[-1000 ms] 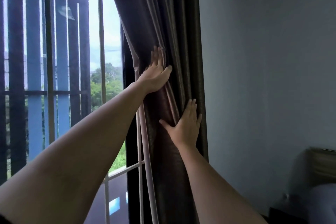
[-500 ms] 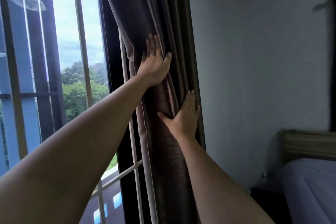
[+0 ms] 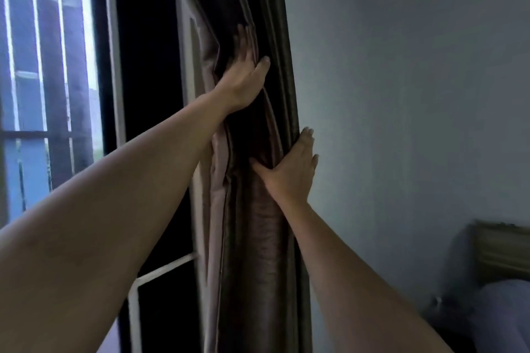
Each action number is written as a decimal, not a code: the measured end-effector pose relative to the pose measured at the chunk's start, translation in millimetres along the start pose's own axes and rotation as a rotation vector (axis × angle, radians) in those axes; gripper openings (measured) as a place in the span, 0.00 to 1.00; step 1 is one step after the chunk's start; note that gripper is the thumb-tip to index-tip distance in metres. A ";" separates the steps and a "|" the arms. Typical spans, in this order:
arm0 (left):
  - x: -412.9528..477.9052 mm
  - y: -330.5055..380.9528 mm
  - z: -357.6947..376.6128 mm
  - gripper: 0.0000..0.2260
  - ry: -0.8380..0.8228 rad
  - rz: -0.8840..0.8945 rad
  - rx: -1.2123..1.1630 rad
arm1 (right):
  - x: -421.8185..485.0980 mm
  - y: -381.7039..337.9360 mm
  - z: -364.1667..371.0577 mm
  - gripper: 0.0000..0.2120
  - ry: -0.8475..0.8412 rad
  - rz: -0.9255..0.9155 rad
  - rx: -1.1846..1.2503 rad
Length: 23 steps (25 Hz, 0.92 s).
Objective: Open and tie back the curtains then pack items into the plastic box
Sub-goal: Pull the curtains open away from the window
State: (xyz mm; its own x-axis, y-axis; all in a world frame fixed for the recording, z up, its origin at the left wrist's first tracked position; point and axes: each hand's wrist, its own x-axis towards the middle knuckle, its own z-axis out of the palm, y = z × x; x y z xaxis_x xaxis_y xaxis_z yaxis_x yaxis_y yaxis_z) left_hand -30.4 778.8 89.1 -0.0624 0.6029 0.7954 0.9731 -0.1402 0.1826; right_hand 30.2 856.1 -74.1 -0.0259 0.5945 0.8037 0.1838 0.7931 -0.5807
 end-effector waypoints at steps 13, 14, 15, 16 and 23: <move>-24.2 30.1 37.6 0.32 0.215 -0.321 -0.260 | -15.6 58.0 -50.1 0.21 -0.468 -0.060 0.520; -38.0 34.8 33.9 0.29 0.257 -0.342 -0.239 | -29.0 61.8 -52.8 0.20 -0.544 -0.055 0.582; -51.8 38.7 30.4 0.27 0.289 -0.357 -0.211 | -43.4 65.4 -54.4 0.20 -0.618 -0.050 0.633; -65.0 43.6 29.2 0.24 0.312 -0.362 -0.183 | -57.4 69.3 -55.0 0.20 -0.668 -0.052 0.662; -172.0 66.1 66.2 0.24 0.619 -0.621 0.284 | -133.6 89.1 -56.3 0.41 -0.800 0.018 0.837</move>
State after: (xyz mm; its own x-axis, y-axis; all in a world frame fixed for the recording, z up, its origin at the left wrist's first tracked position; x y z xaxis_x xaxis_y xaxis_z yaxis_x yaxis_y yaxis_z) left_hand 59.3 717.8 -73.9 -0.6193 -0.0342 0.7844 0.7380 0.3155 0.5965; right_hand 105.3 839.9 -225.9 -0.6993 0.2837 0.6561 -0.5099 0.4454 -0.7360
